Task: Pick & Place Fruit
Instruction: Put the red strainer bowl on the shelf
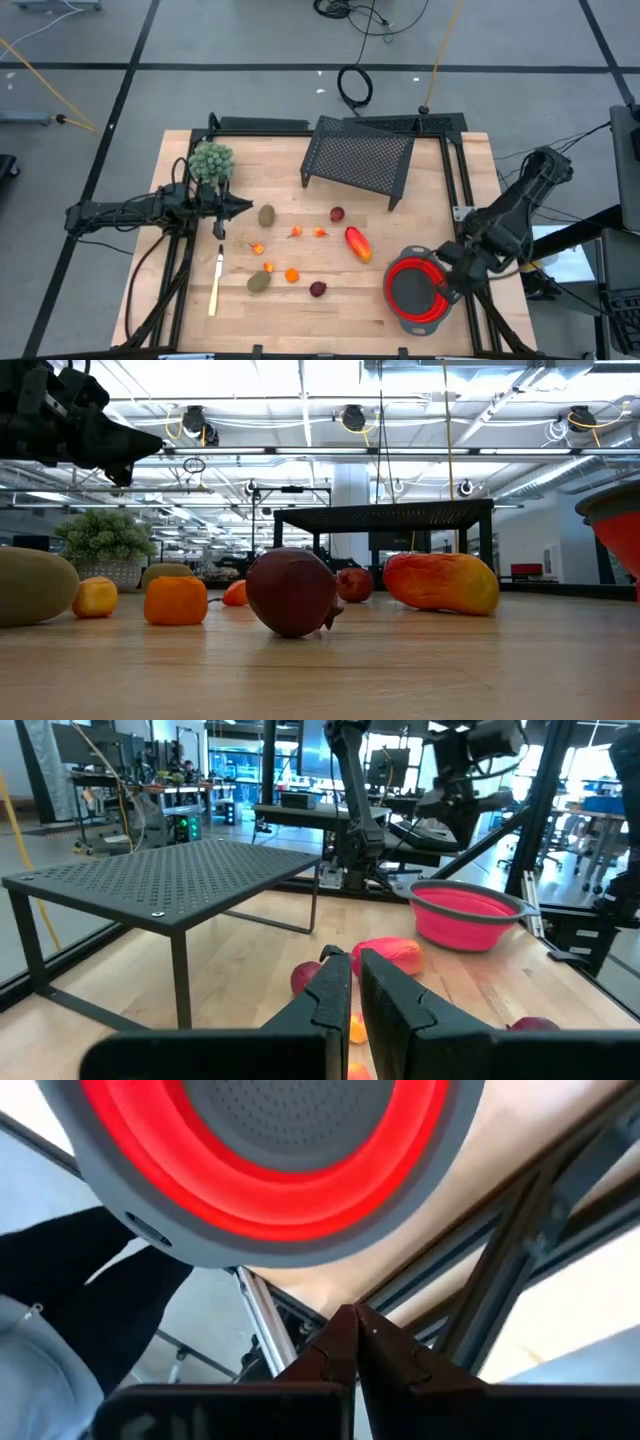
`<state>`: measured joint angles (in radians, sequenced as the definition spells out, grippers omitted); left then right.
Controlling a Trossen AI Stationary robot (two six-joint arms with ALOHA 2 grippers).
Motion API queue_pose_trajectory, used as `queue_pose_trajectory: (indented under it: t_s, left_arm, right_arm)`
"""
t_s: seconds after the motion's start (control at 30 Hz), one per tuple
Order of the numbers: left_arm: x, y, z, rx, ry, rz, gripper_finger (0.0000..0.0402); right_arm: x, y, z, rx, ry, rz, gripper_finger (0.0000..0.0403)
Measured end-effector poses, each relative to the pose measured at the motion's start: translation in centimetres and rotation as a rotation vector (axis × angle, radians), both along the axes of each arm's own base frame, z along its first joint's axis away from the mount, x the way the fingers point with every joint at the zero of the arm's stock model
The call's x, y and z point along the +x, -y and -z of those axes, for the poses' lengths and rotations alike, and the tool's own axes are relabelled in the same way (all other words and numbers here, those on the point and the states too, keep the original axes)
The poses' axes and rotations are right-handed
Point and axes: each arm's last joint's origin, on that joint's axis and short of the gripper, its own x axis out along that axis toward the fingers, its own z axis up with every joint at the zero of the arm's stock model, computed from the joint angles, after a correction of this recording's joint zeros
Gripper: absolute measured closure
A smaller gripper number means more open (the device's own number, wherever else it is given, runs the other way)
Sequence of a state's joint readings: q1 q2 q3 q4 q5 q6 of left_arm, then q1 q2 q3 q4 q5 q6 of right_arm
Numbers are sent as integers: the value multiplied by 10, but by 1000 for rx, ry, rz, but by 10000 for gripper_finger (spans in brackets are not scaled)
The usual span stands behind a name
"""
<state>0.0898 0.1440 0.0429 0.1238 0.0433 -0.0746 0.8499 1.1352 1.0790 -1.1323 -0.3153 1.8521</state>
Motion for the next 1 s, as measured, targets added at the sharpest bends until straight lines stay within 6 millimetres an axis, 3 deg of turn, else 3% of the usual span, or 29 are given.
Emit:
queue_pose_trajectory:
  t_s: [0.2, 0.53, 1.0]
  left_arm:
    - [0, 0, 0, 0, 0, 0, 376]
    - [0, 0, 0, -13, 1, 0, 376]
    - [0, 0, 0, -13, 1, 0, 376]
  right_arm:
    - [-5, -8, 8, -36, -57, 25, 402]
    - [-12, -2, 32, -98, -104, 4, 372]
    - [-13, 2, 28, -119, -35, 5, 258]
